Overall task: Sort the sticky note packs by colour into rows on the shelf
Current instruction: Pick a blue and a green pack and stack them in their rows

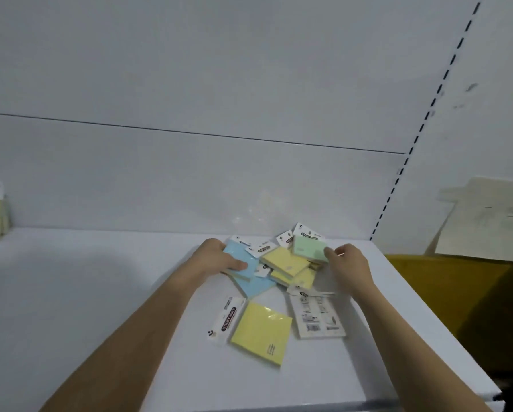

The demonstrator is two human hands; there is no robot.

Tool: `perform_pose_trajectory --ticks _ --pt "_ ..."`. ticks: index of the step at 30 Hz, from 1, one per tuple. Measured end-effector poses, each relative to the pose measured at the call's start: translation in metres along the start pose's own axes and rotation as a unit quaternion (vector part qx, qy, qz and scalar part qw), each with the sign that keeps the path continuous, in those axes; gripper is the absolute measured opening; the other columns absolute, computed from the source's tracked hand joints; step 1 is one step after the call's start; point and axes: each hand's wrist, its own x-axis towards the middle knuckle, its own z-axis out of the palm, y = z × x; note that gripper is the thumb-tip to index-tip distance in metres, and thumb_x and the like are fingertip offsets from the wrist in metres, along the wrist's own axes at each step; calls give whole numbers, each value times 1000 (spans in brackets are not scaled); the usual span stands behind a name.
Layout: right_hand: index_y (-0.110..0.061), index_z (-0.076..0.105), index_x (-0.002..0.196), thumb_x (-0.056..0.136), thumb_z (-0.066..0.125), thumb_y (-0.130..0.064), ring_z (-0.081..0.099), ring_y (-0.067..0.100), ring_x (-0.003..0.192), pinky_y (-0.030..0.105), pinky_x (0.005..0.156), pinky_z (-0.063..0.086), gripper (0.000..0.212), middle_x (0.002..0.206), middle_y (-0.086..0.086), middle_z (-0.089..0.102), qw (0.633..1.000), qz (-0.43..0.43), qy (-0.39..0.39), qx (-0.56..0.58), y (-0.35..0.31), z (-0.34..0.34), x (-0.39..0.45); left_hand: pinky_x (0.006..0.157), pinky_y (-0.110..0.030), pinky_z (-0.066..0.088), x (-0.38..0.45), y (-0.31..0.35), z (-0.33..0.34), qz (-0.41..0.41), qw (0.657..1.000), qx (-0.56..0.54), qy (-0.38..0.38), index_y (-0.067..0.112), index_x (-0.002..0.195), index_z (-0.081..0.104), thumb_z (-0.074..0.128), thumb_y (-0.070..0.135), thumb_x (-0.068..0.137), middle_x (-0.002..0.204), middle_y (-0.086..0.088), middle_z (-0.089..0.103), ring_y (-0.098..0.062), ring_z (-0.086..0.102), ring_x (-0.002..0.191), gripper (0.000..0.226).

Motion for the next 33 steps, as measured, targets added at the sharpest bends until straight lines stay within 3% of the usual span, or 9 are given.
perform_pose_trajectory --ticks 2,5,9,14,17,19,21,24,33 --pt "-9 52 78 91 51 -44 54 30 79 33 62 36 38 71 4 53 999 -6 -30 -21 4 4 19 69 -26 50 -5 1 9 -2 998 -43 41 13 96 61 84 11 68 92 -3 68 -15 65 81 35" --pt "-15 58 94 88 52 -49 60 30 93 32 70 38 35 89 3 60 999 -21 -25 -38 9 11 36 77 -28 51 -12 -7 24 46 986 -82 141 15 112 56 83 14 69 106 0 66 -14 66 91 51" --pt "-16 57 110 88 58 -41 59 30 103 31 74 38 34 98 2 59 998 -34 -58 1 19 10 42 69 -22 51 -26 -9 31 86 961 -128 231 16 119 50 79 7 74 105 2 65 -11 66 89 54" --pt "-2 53 118 85 68 -31 65 35 95 42 87 52 47 104 12 65 986 -38 -84 138 21 2 50 70 -28 50 -28 1 32 70 944 -205 248 12 120 50 62 0 85 110 -9 66 -16 64 87 40" --pt "2 63 100 88 66 -20 73 33 72 51 84 56 25 98 18 71 953 -35 -143 265 19 2 45 75 -34 49 -31 2 32 50 934 -224 275 15 114 55 58 4 86 110 -13 66 -22 63 86 30" --pt "0 61 90 92 62 -12 70 31 62 47 73 60 12 93 20 68 916 -25 -185 356 12 0 36 67 -32 49 -37 6 30 43 923 -244 294 15 111 56 54 6 90 105 -13 65 -21 62 81 23" --pt "-2 59 88 94 58 -7 67 29 67 30 58 60 8 88 18 62 890 -40 -214 400 2 -4 24 63 -31 50 -45 8 29 41 918 -266 293 15 110 56 53 5 91 103 -12 64 -22 62 82 21" --pt "2 58 97 95 56 -4 68 29 80 22 57 58 7 90 15 64 864 -71 -259 426 -11 1 3 65 -35 56 -67 5 24 50 912 -298 276 16 112 56 53 2 91 102 -13 63 -27 64 84 25" --pt "-12 58 109 94 55 -2 72 25 88 34 70 60 18 87 7 69 822 -177 -382 384 -91 31 -82 73 -40 59 -160 -24 -55 86 905 -299 290 28 120 54 54 3 91 111 -11 65 -30 68 90 39"
